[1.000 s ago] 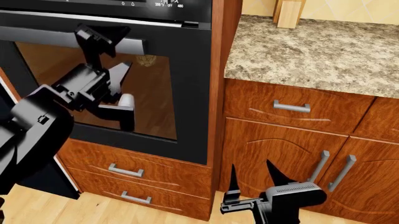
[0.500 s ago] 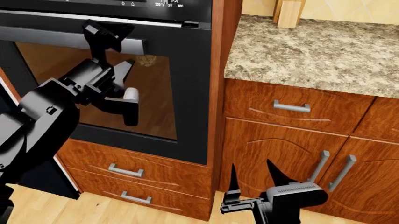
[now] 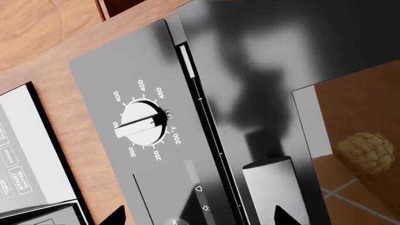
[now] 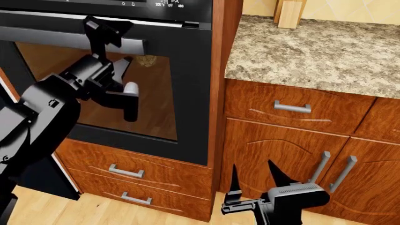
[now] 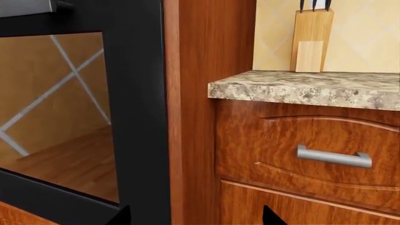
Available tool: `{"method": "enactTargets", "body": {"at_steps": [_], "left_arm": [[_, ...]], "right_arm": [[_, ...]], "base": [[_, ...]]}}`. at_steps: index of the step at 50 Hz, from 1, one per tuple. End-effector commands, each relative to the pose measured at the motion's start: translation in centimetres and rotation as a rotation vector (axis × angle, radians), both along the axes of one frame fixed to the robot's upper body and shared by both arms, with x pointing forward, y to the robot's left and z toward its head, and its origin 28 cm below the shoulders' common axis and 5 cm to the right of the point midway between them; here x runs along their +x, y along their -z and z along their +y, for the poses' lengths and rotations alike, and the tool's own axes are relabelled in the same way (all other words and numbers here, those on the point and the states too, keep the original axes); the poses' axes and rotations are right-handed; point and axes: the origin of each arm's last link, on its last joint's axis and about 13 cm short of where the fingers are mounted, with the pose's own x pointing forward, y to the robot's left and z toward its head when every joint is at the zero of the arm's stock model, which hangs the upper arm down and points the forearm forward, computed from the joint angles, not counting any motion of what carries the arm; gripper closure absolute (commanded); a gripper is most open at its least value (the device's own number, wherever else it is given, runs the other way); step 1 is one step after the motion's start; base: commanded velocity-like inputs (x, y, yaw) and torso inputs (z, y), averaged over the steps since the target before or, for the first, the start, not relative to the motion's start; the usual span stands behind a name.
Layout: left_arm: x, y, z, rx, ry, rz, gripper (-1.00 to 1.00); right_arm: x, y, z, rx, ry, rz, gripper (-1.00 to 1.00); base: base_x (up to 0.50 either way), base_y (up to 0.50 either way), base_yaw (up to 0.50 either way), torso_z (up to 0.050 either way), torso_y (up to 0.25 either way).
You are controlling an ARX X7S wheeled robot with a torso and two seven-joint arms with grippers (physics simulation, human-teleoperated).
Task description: Open the oven door
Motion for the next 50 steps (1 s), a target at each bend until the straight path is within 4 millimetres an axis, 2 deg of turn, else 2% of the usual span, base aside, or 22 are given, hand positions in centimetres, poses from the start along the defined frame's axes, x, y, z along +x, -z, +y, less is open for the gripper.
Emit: {"method": "enactTargets", "body": {"at_steps": [1, 50], "left_arm": [[0.3, -0.2, 0.0, 0.003, -0.010, 0.000, -1.00], [2.0, 0.5, 0.1, -0.019, -0.081, 0.038, -1.00]], "right_arm": [[0.0, 0.0, 0.0, 0.000, 0.001, -0.001, -1.00], [-0.1, -0.3, -0.1, 0.010, -0.002, -0.004, -1.00]], "base": [[0.00, 0.00, 0.00, 0.000, 0.000], [0.00, 0.00, 0.00, 0.000, 0.000]]}}
